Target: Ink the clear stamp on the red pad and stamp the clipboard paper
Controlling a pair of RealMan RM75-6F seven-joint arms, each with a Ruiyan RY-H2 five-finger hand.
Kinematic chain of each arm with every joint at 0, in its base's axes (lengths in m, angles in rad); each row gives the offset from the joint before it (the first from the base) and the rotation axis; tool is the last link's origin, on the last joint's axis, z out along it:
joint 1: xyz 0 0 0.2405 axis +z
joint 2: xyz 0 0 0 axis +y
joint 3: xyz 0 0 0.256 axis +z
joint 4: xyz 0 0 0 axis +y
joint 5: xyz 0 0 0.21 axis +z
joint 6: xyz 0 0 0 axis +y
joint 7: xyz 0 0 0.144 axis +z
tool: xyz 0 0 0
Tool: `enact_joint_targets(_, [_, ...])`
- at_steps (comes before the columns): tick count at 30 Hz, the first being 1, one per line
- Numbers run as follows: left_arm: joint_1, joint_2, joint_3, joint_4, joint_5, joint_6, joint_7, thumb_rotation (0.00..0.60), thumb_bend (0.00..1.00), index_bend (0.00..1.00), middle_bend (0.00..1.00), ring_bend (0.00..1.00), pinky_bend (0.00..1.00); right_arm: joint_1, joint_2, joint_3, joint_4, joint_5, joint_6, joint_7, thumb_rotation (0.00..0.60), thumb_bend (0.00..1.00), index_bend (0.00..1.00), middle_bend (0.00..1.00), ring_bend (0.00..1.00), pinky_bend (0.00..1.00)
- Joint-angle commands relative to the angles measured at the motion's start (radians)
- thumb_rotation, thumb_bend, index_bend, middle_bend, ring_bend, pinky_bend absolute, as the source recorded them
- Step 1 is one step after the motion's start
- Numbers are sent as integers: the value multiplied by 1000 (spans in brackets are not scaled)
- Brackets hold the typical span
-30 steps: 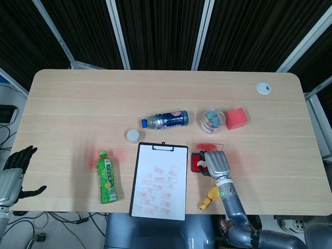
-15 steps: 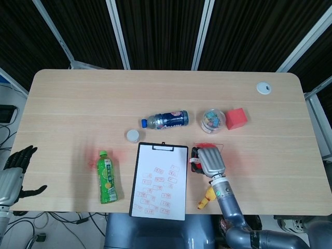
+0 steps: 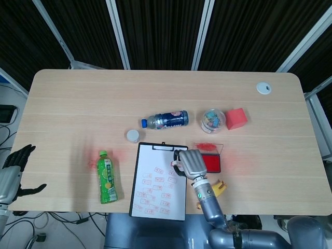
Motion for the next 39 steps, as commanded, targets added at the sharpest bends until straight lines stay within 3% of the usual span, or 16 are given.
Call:
enact_joint_targets(1, [-3, 2, -3, 1, -3, -4, -4, 600, 7, 0, 0, 0, 0, 20, -34, 10, 23, 15, 1, -18, 600, 644, 968, 838, 877, 884])
enact_joint_targets(16, [-9, 15, 0, -7, -5, -23, -34, 600, 8, 0, 0, 0, 0, 51, -134, 18, 181, 44, -1, -26, 600, 644, 967, 838, 877, 885])
enact_joint_targets(39, [-10, 19, 1, -13, -11, -27, -38, 600, 8, 0, 0, 0, 0, 54, -172, 32, 272, 53, -23, 2, 600, 643, 968, 838, 876, 884])
